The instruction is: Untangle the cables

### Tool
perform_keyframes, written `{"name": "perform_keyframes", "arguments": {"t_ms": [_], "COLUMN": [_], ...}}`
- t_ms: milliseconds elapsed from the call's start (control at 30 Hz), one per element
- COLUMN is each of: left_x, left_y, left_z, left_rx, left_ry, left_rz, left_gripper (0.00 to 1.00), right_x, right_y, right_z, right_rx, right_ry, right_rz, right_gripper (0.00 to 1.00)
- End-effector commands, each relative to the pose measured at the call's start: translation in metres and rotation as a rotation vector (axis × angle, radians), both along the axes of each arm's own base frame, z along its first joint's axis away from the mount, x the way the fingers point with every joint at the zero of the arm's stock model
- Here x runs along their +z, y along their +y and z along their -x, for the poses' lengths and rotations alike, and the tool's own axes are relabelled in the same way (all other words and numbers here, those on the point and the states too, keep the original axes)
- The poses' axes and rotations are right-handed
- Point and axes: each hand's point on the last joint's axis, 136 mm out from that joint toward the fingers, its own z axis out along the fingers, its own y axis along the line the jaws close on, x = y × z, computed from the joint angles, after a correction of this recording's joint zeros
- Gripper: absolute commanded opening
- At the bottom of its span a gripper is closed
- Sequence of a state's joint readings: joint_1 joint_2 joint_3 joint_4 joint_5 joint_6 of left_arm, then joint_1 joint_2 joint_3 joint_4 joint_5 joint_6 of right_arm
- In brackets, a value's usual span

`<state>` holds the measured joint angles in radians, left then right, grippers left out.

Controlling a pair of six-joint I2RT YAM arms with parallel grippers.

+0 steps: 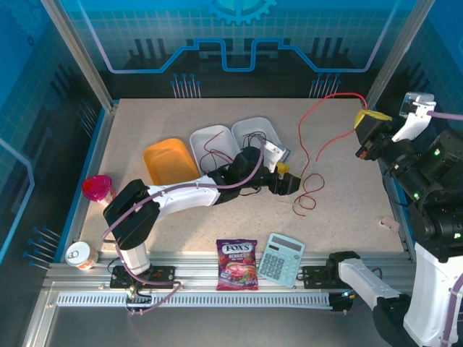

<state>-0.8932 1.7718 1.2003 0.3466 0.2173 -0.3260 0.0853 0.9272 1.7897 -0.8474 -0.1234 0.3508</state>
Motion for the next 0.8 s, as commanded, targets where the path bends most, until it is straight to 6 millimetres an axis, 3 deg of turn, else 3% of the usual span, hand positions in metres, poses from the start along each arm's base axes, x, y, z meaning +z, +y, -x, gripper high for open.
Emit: {"name": "perform_keyframes", "arguments": {"t_ms": [0,67,167,233,367,400,500,633,767], "left_x": [-0.002,-0.008,-0.018,-0.022,-0.021,-0.021,-0.020,-0.020,-0.021], "left_y": [0.003,0.001,0.000,-0.001,-0.002,-0.002,-0.003,-0.007,-0.008], "left_z": [0.000,0.001,-0.001,-0.003,-0.007,-0.009,-0.012,-0.012,-0.011], "left_rx": [0.009,0.001,0.002,0.008,0.027,0.034,0.043,0.030,0.026], "left_ry": [-0.063,-0.055,-0.035,-0.029,-0.031,-0.033,-0.036,-0.038,-0.030], "left_rz": [-0.031,-0.037,-0.048,-0.049,-0.048,-0.048,-0.043,-0.039,-0.040], "left_gripper": [0.77,0.73,0.56,0.52,0.37,0.37,0.54,0.54,0.45], "right_x": [0.014,0.016,0.019,0.019,0.020,0.020,0.020,0.020,0.018], "right_y": [0.012,0.014,0.017,0.017,0.019,0.019,0.021,0.022,0.024], "right_z": [0.002,0.000,0.000,-0.001,-0.001,-0.001,0.000,-0.001,-0.004], "right_rx": [0.070,0.080,0.095,0.098,0.106,0.109,0.118,0.127,0.136], "right_ry": [-0.043,-0.046,-0.054,-0.057,-0.060,-0.060,-0.059,-0.055,-0.045], "right_rz": [-0.045,-0.056,-0.070,-0.080,-0.091,-0.092,-0.098,-0.103,-0.107], "right_gripper": [0.00,0.00,0.00,0.00,0.00,0.00,0.00,0.00,0.00]}}
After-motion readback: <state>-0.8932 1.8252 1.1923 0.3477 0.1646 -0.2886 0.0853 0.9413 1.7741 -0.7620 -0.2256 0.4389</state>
